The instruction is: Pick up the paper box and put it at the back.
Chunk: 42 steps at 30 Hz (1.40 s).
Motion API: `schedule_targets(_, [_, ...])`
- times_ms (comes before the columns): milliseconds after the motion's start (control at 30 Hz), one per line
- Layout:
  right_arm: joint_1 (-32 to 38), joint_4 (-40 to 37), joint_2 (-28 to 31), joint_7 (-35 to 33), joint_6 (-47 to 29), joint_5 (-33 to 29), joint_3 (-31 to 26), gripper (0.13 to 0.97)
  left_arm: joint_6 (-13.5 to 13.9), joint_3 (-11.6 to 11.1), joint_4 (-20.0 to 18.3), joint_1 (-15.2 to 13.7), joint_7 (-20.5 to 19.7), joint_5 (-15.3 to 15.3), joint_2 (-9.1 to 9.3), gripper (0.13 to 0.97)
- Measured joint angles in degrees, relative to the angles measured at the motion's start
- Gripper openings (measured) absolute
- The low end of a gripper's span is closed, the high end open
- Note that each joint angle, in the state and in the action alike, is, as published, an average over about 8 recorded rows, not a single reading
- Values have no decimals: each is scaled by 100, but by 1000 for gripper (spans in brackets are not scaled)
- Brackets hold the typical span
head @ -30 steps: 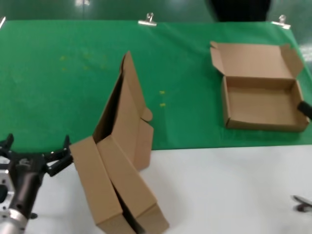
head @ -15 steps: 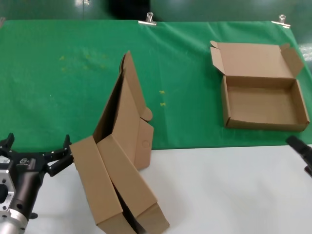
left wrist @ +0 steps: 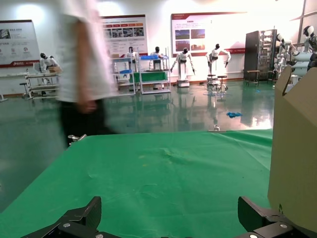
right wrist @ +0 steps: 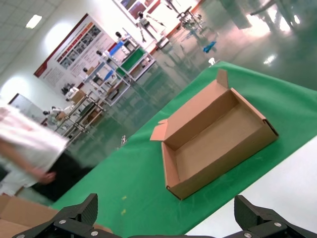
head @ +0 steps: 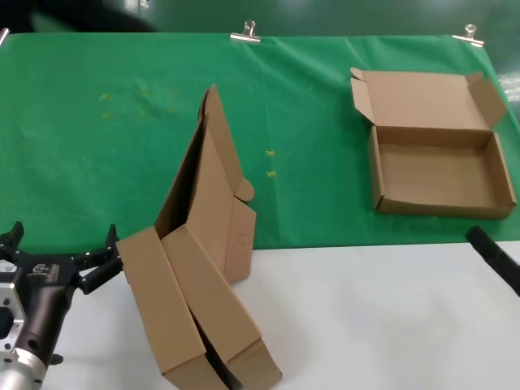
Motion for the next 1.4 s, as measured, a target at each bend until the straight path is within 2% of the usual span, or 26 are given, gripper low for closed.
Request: schedule_targets(1400, [326, -68, -840, -3247, 1029, -604, -671, 966, 0, 0, 0, 0, 1, -1, 0, 966])
